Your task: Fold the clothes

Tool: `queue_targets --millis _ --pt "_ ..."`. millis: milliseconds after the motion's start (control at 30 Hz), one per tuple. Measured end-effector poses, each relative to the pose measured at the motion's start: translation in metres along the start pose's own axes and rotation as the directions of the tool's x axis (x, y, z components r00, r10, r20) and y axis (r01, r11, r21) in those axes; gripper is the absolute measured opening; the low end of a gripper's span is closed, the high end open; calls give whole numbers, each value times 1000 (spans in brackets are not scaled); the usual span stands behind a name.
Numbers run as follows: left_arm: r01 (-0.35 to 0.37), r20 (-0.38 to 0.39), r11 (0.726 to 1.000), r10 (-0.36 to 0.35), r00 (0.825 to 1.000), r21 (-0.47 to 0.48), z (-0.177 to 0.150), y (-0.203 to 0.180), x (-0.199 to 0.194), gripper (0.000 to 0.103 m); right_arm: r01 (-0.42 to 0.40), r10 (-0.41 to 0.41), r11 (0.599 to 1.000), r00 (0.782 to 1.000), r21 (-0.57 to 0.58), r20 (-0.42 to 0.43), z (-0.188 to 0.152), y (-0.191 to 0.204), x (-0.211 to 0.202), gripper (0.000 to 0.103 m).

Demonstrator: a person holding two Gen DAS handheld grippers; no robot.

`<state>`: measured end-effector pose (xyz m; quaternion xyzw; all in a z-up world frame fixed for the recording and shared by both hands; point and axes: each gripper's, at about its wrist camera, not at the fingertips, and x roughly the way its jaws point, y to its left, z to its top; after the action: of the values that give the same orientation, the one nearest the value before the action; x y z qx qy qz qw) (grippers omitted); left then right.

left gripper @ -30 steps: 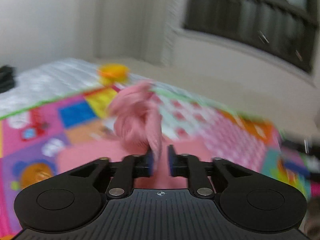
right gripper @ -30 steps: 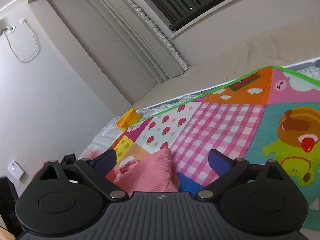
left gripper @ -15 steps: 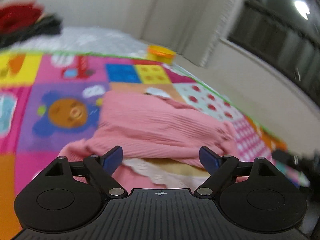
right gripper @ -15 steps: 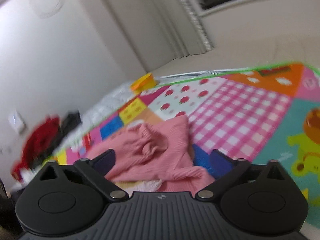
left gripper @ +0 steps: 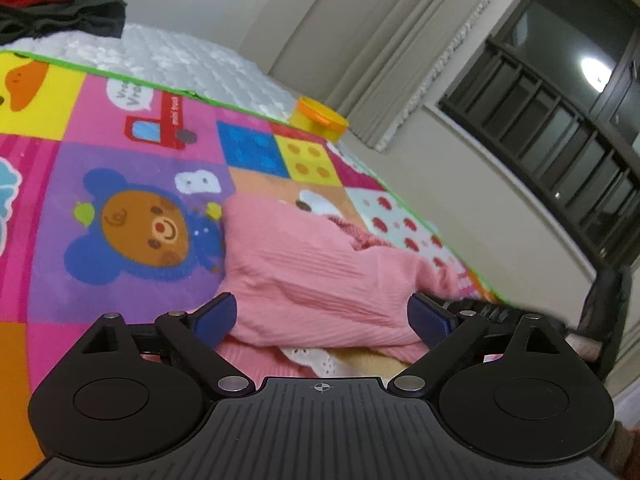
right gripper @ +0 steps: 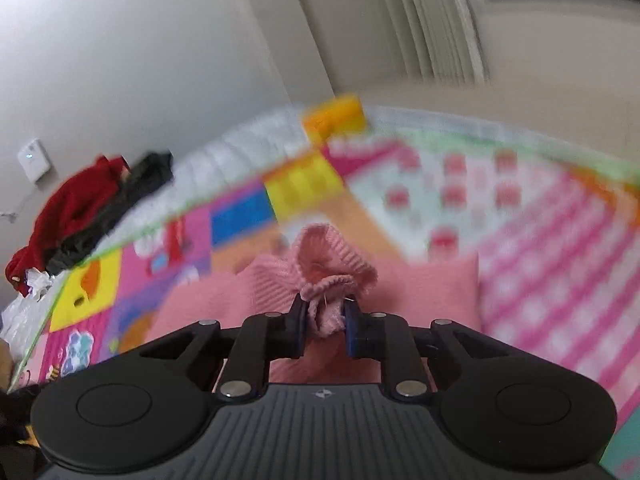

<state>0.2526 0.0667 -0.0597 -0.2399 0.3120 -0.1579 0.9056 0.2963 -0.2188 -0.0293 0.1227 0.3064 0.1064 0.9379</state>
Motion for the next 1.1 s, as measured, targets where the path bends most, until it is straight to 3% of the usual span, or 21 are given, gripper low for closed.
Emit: queue_targets --millis 100,167,267,333,400,467,500,600,733,833,900,933,1000,1100 --pt "21 -8 1000 -21 1000 -18 2 4 0 98 59 -57 995 998 -85 24 13 1 -9 17" --pt "29 -33 999 -30 999 -44 1 9 4 98 119 -125 985 991 -122 -40 3 -8 4 17" --pt "5 -81 997 -11 997 -73 -4 16 12 98 143 -169 976 972 -164 -163 -21 -22 29 20" --pt "-38 -103 998 31 994 -60 -6 19 15 98 137 -165 972 976 -189 -143 -27 -26 25 25" --pt "-128 -107 992 126 986 -14 -7 18 17 98 127 -149 978 981 -167 -125 -20 -29 5 36" --pt "-174 -108 985 174 979 4 -8 21 17 98 98 -116 982 988 -163 -105 -12 -32 -23 46" --pt "-173 -110 985 171 979 -9 -7 23 17 98 80 -100 979 990 -187 -102 -11 -33 -41 55" --pt "-160 -103 987 158 982 -13 -4 21 12 98 47 -92 955 986 -294 -139 -21 -34 -95 56" --pt "-153 -98 987 157 983 52 -8 0 -2 98 15 -128 891 967 -453 -219 -59 -37 -165 56" --pt "-143 -112 981 159 981 134 -19 -24 -18 98 -47 -121 862 948 -504 -295 -92 -37 -204 60" --pt "-123 -137 972 152 979 198 -31 -41 -32 98 -94 -118 834 932 -543 -344 -117 -33 -213 63" --pt "-107 -155 967 145 977 232 -38 -49 -39 98 -115 -128 799 927 -590 -353 -131 -28 -212 63" --pt "-104 -189 953 163 968 286 -53 -60 -55 98 -112 -158 711 936 -694 -313 -152 -15 -201 63" --pt "-100 -244 936 190 951 338 -72 -72 -81 98 -53 -173 631 963 -774 -207 -164 3 -178 58"
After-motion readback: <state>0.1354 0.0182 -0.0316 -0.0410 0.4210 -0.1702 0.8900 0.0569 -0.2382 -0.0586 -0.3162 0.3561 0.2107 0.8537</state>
